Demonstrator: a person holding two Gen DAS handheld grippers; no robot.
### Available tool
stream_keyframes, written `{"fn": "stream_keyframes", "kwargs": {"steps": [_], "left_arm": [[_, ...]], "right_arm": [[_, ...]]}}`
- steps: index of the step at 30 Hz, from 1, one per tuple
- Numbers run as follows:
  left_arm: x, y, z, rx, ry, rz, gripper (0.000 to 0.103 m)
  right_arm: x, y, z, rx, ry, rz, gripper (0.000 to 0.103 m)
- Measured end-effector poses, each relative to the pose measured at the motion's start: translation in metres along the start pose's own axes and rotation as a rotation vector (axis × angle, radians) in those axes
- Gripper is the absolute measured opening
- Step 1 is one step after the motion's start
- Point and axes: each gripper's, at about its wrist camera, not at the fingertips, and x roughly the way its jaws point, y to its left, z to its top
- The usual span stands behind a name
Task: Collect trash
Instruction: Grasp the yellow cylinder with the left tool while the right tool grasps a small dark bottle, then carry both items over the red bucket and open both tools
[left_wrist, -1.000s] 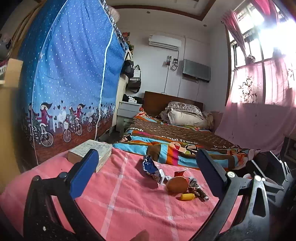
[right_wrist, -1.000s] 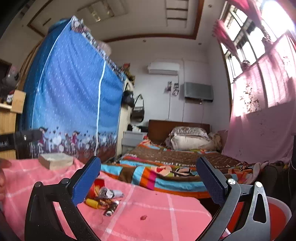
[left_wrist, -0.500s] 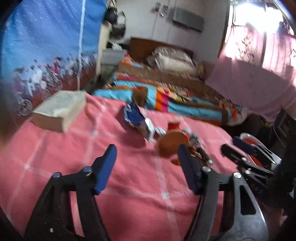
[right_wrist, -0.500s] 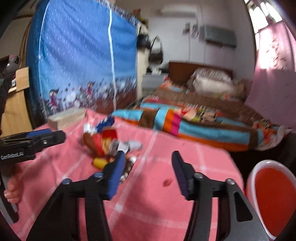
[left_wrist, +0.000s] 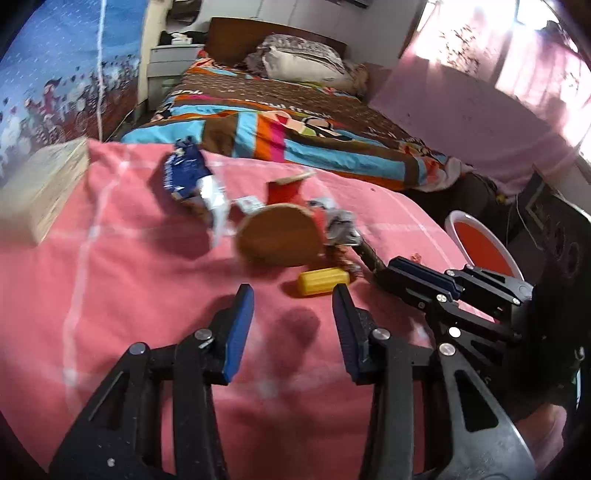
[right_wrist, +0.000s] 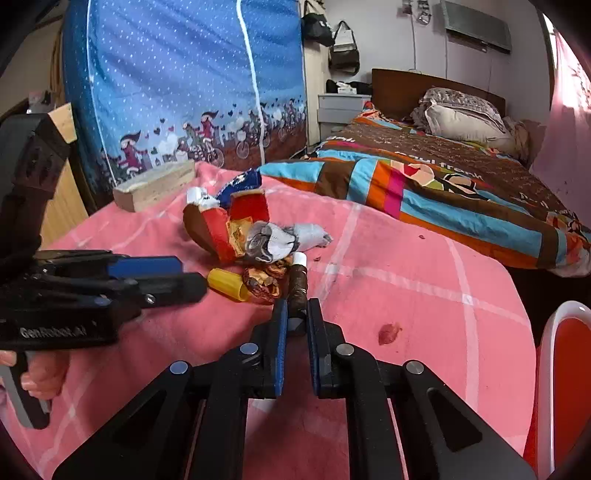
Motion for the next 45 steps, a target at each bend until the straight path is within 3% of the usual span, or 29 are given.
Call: {"fn": "stream_keyframes", "kwargs": {"steps": [7,8,10,14,17,21,26,33,39,45], "left_arm": [[0.017,-0.019,0.011,0.032,0.044,0.063,0.058],[0.020,-0.020,0.012,0.038,0.052,0.080,0.057],[0.020,-0.022,0.011,0.051,0.056,0.113,0.044],[0.008,-0.025,0.004,0.052,0.042,0.113,0.044],[-0.011,-0.029,-0.006,0.040,-0.018,0.114,0.044],[-0.044,-0.039,-0.012,0.062,-0.197,0.104,0.044],[-0.076,-0.077,-0.008,0.149,-0.442,0.057,0.044],[-0.076,-0.137,0.006,0.256,-0.566,-0.059,0.044],[-0.061,-0.191,0.012,0.356,-0.623,-0.158,0.044],[-0.027,-0.238,0.017,0.414,-0.560,-0.267,0.044]], "right_arm": [[-0.010,-0.017,0.000,0.050,-0.033,-0.017,0.008],[-0.011,-0.019,0.000,0.056,-0.036,-0.018,0.008],[-0.013,-0.022,-0.001,0.066,-0.043,-0.014,0.008],[-0.024,-0.025,-0.002,0.077,-0.097,-0.008,0.008],[-0.039,-0.023,-0.003,0.068,-0.176,-0.011,0.008],[-0.070,-0.026,-0.007,0.058,-0.340,-0.034,0.008],[-0.119,-0.034,-0.014,0.030,-0.586,-0.138,0.008],[-0.167,-0.064,-0.033,0.078,-0.772,-0.313,0.008],[-0.192,-0.100,-0.052,0.147,-0.790,-0.491,0.008],[-0.199,-0.148,-0.071,0.263,-0.703,-0.624,0.008]]}}
